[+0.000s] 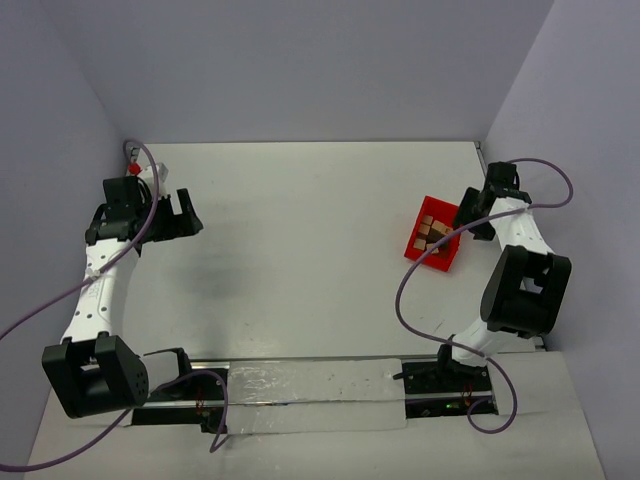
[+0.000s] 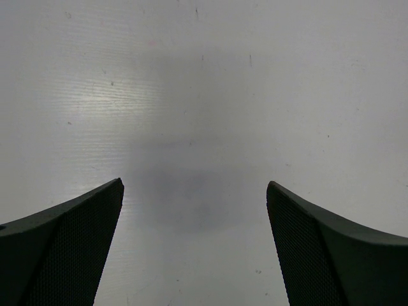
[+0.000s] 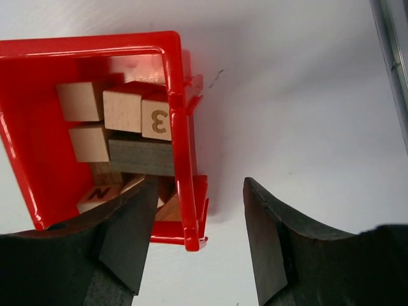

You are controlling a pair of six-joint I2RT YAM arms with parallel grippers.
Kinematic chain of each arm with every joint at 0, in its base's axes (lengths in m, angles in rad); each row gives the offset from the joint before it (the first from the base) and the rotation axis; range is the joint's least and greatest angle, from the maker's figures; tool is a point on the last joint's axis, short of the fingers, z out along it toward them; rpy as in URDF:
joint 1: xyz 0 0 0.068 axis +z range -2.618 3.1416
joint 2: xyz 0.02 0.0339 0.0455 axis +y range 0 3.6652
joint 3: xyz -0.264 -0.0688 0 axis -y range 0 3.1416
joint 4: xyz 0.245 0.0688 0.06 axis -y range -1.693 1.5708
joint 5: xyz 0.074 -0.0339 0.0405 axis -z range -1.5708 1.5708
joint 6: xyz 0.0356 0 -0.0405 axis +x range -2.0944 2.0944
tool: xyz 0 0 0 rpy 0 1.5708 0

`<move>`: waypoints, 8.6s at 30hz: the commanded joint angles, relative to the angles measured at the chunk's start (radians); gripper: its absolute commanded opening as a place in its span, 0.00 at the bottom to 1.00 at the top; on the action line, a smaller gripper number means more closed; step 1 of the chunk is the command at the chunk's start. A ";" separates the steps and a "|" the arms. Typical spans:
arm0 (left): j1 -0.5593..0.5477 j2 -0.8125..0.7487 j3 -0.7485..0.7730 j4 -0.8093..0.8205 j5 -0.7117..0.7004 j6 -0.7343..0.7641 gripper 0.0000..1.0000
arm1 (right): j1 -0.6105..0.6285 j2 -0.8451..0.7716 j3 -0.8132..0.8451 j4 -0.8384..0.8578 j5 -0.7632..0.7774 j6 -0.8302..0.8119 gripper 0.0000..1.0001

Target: Build the wood block tower

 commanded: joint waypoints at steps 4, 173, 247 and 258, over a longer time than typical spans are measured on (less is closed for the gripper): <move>0.008 0.000 0.031 0.026 -0.030 0.004 0.99 | 0.008 0.069 0.055 0.016 0.077 0.023 0.56; 0.105 -0.072 0.037 -0.023 0.391 0.114 0.97 | -0.194 0.283 0.432 -0.161 -0.496 -0.675 0.00; -0.618 0.515 0.434 -0.090 -0.022 0.279 0.70 | 0.220 -0.390 -0.037 -0.154 -0.301 -0.515 1.00; -0.716 0.622 0.483 -0.068 -0.071 0.270 0.67 | 0.220 -0.381 -0.022 -0.162 -0.301 -0.493 1.00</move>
